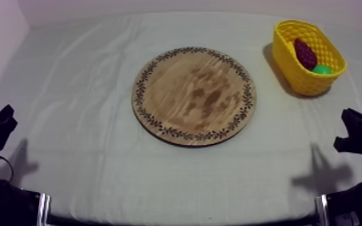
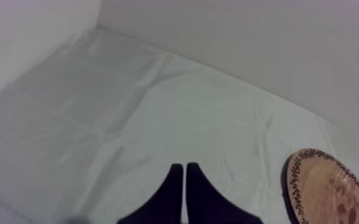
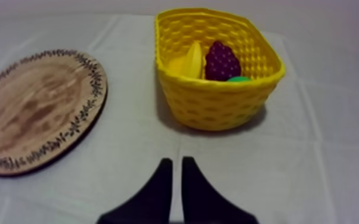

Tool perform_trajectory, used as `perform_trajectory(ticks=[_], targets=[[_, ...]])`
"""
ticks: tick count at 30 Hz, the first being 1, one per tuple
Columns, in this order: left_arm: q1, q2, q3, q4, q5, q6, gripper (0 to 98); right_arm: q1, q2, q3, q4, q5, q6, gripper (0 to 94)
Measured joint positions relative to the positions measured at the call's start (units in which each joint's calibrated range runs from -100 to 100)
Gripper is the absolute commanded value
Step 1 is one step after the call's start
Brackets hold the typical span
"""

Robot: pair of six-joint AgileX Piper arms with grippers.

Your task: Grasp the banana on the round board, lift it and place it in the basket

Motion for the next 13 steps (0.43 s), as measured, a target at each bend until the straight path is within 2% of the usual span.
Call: perform_trajectory(ticks=[4, 7, 13], targets=[[0.0, 0.0, 0.0, 0.0, 0.0, 0.0, 0.1, 0.0, 0.0, 0.1, 0.0, -0.6, -2.7, 0.8], [0.0, 0.0, 0.0, 0.0, 0.0, 0.0, 0.1, 0.0, 0.0, 0.1, 0.0, -0.6, -3.0, 0.6], [0.0, 0.0, 0.0, 0.0, 0.0, 0.0, 0.1, -0.1, 0.0, 0.1, 0.0, -0.6, 1.4, 0.4]])
